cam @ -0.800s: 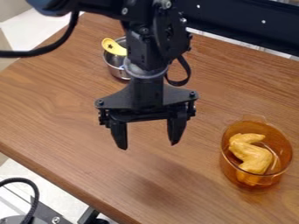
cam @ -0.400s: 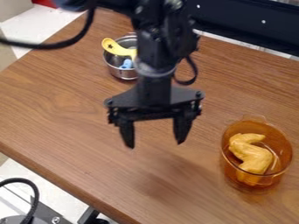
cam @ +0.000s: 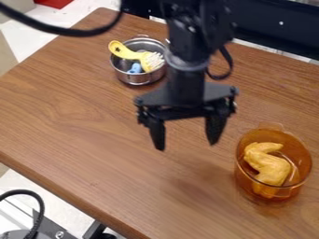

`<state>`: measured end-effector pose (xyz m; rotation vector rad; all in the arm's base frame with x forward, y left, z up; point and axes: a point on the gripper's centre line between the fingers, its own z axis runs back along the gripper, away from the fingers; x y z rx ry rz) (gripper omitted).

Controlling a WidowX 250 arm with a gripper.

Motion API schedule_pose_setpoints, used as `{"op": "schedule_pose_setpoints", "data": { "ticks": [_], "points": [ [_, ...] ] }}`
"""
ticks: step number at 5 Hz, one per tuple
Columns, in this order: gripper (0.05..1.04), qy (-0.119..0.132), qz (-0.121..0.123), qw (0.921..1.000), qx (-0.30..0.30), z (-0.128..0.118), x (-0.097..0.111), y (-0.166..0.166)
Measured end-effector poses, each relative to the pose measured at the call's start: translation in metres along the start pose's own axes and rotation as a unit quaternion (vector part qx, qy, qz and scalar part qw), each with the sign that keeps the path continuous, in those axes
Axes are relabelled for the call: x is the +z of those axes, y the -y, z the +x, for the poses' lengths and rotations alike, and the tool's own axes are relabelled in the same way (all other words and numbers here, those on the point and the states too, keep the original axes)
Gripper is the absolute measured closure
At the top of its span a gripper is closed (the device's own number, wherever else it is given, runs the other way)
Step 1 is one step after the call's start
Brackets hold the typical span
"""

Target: Moved the orange pot to the right side of the silver pot

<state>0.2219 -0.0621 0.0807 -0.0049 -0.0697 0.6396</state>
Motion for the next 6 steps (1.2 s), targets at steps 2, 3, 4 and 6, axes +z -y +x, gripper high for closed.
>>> {"op": "schedule_pose_setpoints", "data": {
  "ticks": [2, 3, 4, 6],
  "points": [
    [0.084, 0.033, -0.036, 0.9976, -0.048, -0.016, -0.012, 0.029],
    [0.084, 0.036, -0.042, 0.9974, -0.046, -0.016, -0.016, 0.034],
    [0.084, 0.023, -0.033, 0.9982, -0.045, -0.019, -0.026, 0.035],
    [0.084, -0.001, -0.016, 0.9981, -0.059, -0.017, -0.034, 0.037]
  ]
}}
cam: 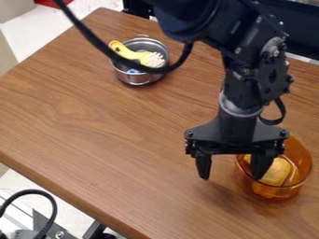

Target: Moved the orange pot to the right side of the silver pot

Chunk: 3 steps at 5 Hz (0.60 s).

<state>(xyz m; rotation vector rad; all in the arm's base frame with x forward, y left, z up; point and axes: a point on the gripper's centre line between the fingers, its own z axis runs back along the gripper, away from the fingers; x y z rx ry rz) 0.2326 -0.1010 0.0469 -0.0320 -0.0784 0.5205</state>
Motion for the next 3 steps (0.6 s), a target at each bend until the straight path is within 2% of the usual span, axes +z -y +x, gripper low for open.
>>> {"op": "schedule_pose_setpoints", "data": {
  "ticks": [1, 2, 3],
  "points": [
    [0.084, 0.000, 0.002, 1.0000, 0.001, 0.0036, -0.0022, 0.0031],
    [0.133, 0.006, 0.009, 0.9999, -0.003, 0.0047, -0.0098, 0.0052],
    [0.409, 0.014, 0.003, 0.9999, -0.008, 0.0064, -0.0100, 0.0076]
  ]
}}
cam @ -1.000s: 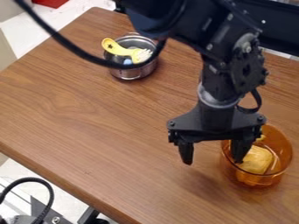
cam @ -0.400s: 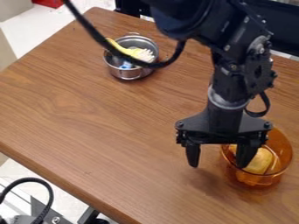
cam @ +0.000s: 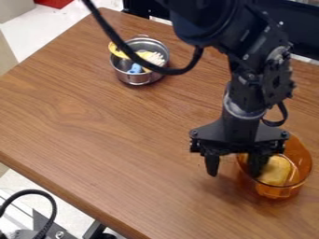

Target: Moved the orange pot to the right side of the silver pot

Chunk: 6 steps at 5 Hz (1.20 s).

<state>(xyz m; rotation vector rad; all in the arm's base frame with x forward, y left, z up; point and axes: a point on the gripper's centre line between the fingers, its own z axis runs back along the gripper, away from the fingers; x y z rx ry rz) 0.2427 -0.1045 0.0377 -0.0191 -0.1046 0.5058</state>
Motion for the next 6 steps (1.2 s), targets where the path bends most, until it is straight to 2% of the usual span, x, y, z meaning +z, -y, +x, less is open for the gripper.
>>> {"op": "schedule_pose_setpoints", "data": {
  "ticks": [1, 2, 3, 5, 6],
  "points": [
    [0.700, 0.008, -0.012, 0.9999, -0.007, 0.003, 0.000, 0.004],
    [0.921, 0.008, -0.022, 0.9997, -0.008, 0.009, 0.000, 0.002],
    [1.022, 0.007, -0.023, 0.9996, -0.012, 0.010, 0.000, 0.002],
    [1.029, -0.004, -0.031, 0.9994, 0.012, 0.020, 0.007, -0.009],
    [1.029, 0.015, -0.020, 0.9968, 0.076, 0.039, 0.015, -0.015]
  ]
}}
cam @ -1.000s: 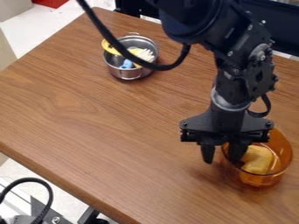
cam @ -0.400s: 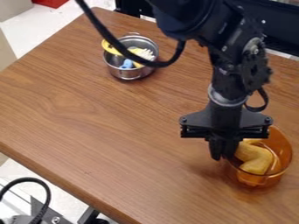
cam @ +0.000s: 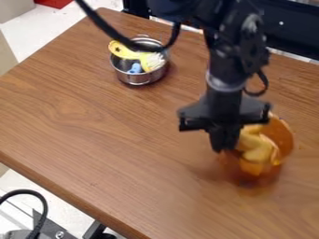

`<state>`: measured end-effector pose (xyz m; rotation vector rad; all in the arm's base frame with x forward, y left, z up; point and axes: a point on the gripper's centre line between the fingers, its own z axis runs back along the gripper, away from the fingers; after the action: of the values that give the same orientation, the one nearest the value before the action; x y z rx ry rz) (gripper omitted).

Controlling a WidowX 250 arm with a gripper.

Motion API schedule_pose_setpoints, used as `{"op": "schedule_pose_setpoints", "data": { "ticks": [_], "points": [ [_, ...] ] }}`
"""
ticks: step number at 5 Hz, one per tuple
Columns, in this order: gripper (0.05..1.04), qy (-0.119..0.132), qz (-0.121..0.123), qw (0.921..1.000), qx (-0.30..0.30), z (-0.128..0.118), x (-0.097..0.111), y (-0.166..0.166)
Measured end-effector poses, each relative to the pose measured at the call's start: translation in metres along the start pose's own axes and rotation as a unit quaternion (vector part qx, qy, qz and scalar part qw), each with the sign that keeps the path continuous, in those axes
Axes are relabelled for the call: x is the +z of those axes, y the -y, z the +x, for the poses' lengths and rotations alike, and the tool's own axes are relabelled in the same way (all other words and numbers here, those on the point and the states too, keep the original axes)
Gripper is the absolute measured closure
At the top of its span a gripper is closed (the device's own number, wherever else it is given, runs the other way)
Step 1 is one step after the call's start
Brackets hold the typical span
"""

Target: Moved the orange pot to the right side of the silver pot

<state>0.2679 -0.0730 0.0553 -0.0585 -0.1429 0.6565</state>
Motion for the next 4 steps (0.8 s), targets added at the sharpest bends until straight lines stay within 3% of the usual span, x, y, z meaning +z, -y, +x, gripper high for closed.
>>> {"op": "schedule_pose_setpoints", "data": {
  "ticks": [1, 4],
  "points": [
    [1.029, 0.026, 0.025, 0.9960, 0.082, 0.024, -0.002, -0.001],
    [1.029, 0.068, 0.018, 0.9800, 0.186, 0.084, -0.017, 0.003]
  ]
}}
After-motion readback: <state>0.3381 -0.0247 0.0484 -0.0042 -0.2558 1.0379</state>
